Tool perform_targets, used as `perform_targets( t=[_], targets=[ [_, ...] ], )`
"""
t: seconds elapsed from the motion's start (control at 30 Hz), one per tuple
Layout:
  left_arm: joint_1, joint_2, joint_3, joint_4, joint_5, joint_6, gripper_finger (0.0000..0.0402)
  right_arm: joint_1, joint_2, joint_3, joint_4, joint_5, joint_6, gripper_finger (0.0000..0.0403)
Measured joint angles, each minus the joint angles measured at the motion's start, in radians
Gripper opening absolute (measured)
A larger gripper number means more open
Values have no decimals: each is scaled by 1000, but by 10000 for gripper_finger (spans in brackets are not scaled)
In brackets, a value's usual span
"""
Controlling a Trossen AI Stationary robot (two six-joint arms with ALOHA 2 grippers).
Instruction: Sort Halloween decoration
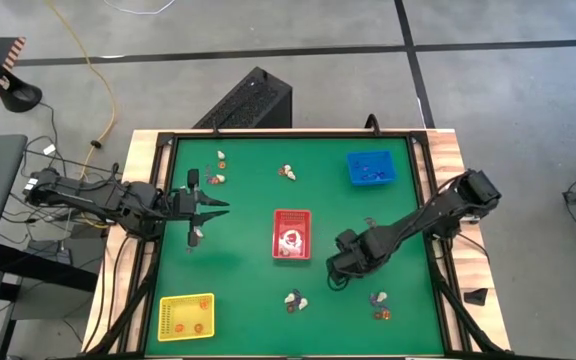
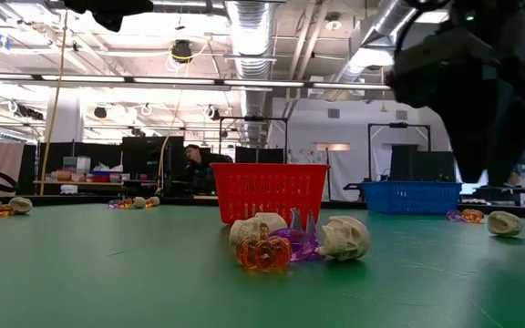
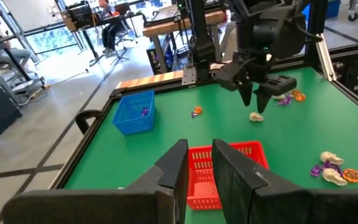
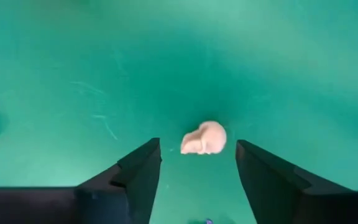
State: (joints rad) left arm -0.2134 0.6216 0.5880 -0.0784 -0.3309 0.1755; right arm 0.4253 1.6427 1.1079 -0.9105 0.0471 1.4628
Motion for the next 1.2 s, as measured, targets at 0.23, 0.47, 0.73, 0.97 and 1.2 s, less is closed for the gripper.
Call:
perform_targets(
  t=[0.23, 0.47, 0.73, 0.97, 1.2],
  targets=[
    [0, 0, 0, 1, 0, -6, 61, 46, 0, -59, 28, 27, 113, 247],
    [0, 0, 0, 1, -1, -6, 61, 52, 0, -137, 171, 34, 138, 244],
    [0, 0, 0, 0, -2, -5, 61, 49, 0, -170, 201, 57, 144, 244],
    [0, 0, 0, 1, -2, -5, 61, 50, 0, -171, 215, 58, 137, 207],
    [0, 0, 0, 1, -2, -4, 61, 50, 0, -171, 219, 58, 136, 121]
  ],
)
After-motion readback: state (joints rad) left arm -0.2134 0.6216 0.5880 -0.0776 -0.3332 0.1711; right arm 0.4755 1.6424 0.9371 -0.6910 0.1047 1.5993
